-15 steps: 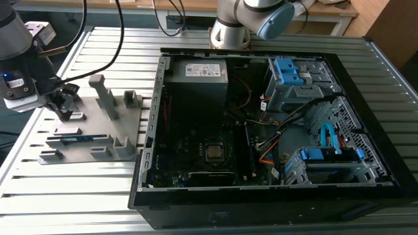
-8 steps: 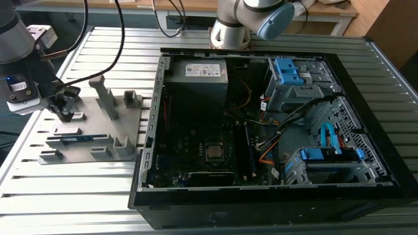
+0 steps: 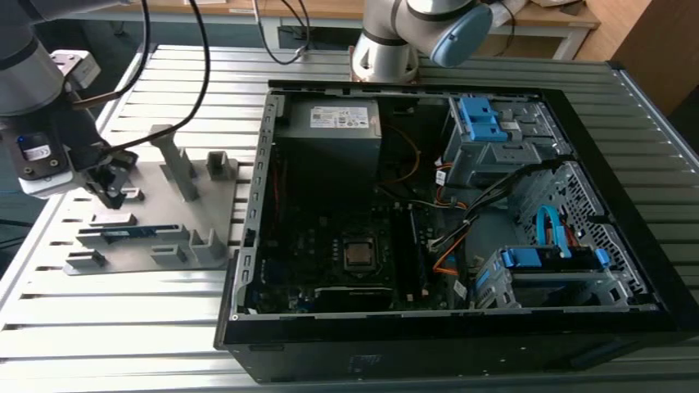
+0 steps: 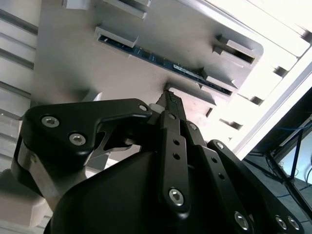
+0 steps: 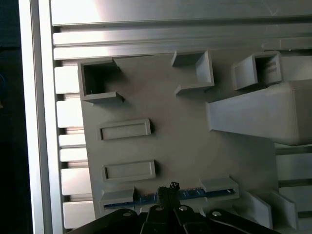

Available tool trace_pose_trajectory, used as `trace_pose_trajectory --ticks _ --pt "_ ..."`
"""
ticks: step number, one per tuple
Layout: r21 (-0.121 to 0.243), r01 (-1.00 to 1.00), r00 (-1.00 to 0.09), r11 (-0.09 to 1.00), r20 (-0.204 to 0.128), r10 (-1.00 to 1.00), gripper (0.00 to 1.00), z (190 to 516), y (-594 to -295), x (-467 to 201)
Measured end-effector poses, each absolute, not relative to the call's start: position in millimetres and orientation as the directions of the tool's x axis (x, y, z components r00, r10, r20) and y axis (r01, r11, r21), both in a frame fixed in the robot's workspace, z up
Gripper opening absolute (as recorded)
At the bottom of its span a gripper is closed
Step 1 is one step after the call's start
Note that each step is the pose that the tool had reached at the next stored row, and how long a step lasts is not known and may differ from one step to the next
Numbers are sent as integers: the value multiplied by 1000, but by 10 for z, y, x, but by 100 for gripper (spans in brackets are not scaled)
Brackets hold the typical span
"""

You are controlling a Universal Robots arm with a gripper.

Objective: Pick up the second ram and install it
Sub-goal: 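Reach for the second ram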

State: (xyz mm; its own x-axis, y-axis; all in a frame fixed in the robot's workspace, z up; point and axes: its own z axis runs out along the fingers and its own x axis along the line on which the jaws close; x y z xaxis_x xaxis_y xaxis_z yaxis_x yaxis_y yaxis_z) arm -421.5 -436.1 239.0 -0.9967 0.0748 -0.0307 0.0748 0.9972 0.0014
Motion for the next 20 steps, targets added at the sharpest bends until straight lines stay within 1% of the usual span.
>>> trace_pose_trajectory --ticks 13,16,20 --pt "1 58 -998 998 -30 58 10 2205 -4382 -4215" --pt "-8 24 -999 1000 -30 24 10 2192 -4382 -4213" --pt "-10 12 -999 1000 -30 11 10 2171 -4394 -4203"
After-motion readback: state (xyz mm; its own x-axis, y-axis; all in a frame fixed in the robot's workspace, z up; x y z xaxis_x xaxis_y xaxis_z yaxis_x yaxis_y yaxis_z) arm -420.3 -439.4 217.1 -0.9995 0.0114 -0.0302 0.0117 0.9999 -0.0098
